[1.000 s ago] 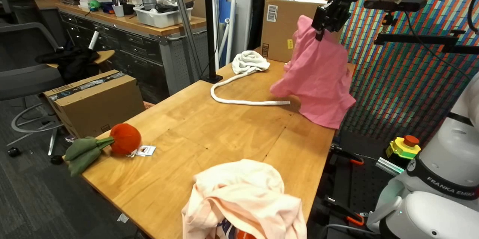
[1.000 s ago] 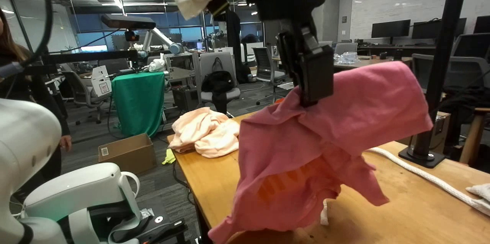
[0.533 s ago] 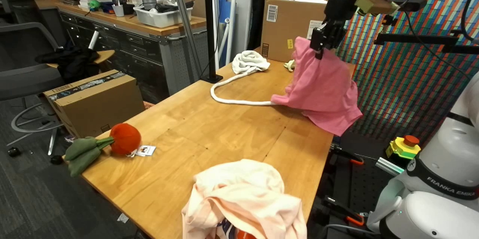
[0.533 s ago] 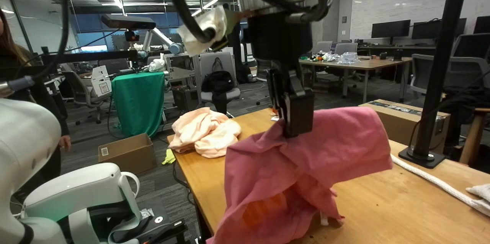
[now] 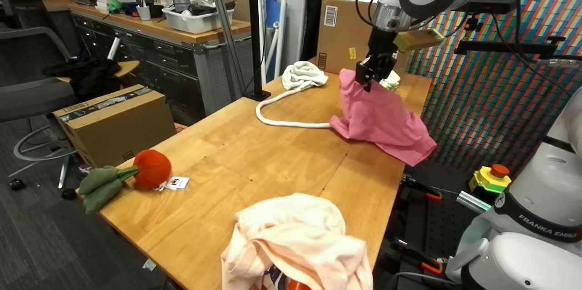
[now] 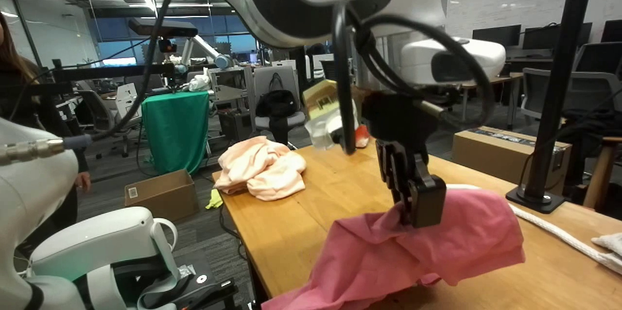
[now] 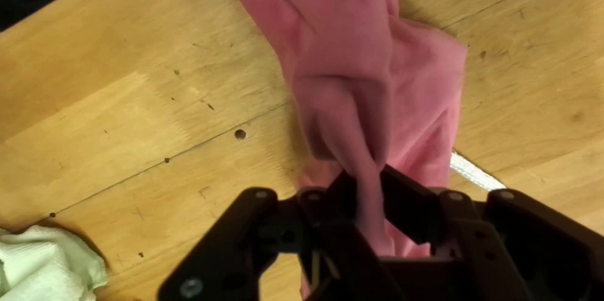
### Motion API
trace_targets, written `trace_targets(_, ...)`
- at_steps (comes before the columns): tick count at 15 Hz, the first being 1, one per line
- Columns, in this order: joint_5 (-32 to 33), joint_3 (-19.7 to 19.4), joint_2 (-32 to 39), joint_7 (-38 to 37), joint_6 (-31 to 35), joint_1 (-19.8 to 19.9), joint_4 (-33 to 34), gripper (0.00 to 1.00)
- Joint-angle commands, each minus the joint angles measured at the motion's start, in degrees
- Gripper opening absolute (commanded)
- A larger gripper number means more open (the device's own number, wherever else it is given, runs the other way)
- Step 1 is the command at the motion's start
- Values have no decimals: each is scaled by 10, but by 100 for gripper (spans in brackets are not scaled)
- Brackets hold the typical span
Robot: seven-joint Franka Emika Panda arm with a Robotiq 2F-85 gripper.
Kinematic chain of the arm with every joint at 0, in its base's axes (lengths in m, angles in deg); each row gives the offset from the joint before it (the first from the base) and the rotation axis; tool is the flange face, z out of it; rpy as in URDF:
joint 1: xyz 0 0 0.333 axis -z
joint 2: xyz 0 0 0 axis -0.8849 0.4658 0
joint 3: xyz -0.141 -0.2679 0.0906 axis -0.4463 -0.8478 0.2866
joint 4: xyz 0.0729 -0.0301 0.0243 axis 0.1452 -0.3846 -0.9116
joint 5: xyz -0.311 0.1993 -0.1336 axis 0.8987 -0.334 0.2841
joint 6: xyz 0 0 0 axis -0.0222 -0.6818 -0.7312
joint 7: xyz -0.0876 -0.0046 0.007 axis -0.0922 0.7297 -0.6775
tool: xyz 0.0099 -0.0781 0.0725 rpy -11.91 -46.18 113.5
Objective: Pick up the cloths and put them around the table.
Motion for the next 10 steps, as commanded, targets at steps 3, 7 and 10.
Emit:
trace_targets(3, -25, -24, 106, 3, 48, -13, 36, 9)
trace_targets(7, -47, -37, 141, 5, 31, -16, 44, 9)
trace_targets(10, -57, -42, 142, 9, 16, -19, 46, 39)
